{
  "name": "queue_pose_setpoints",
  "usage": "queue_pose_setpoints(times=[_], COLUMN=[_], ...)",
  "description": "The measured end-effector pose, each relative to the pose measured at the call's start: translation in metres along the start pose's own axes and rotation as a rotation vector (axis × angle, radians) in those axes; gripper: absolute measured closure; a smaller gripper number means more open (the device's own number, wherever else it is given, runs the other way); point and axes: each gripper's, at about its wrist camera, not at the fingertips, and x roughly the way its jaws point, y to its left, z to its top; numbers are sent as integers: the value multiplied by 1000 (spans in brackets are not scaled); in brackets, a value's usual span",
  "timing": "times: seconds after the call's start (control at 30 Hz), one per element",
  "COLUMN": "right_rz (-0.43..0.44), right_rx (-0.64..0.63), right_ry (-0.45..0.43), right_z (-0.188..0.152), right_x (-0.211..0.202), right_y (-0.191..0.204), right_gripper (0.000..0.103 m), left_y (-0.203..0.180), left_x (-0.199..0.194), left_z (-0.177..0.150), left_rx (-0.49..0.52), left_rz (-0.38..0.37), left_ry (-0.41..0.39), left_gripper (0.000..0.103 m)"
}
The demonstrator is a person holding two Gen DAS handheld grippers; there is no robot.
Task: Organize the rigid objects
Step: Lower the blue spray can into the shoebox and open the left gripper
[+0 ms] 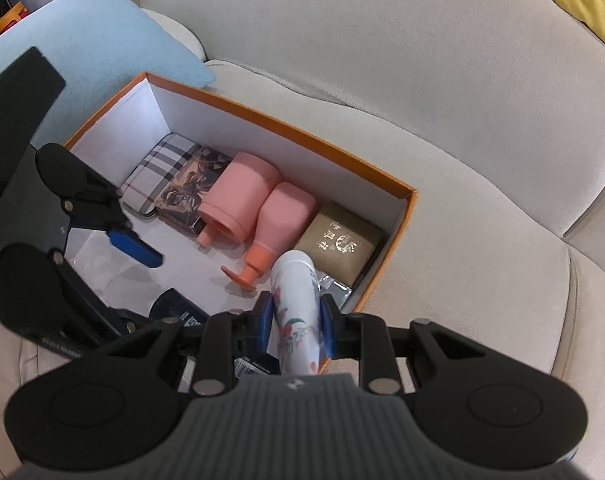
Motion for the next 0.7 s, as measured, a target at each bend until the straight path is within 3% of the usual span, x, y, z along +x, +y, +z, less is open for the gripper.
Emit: queue_pose_setpoints(times=[0.07,0.2,0.47,0.7], right_rz=[4,10,16,17], right_rx=[-6,-6,0,-23], right_ry=[3,5,7,9], right_z=[0,-1,-1,-2], right_x=[1,3,6,7], right_y=[2,3,-1,-3], right_gripper=[77,78,78,78], left_y=[4,1,-3,11], left_x=[8,27,48,48], left_z=[-2,1,18,27], left_rx=[-65,-122,-220,-427], left_rz=[-21,36,55,17], left_ry=[34,105,208,203], left_gripper=[32,33,39,37])
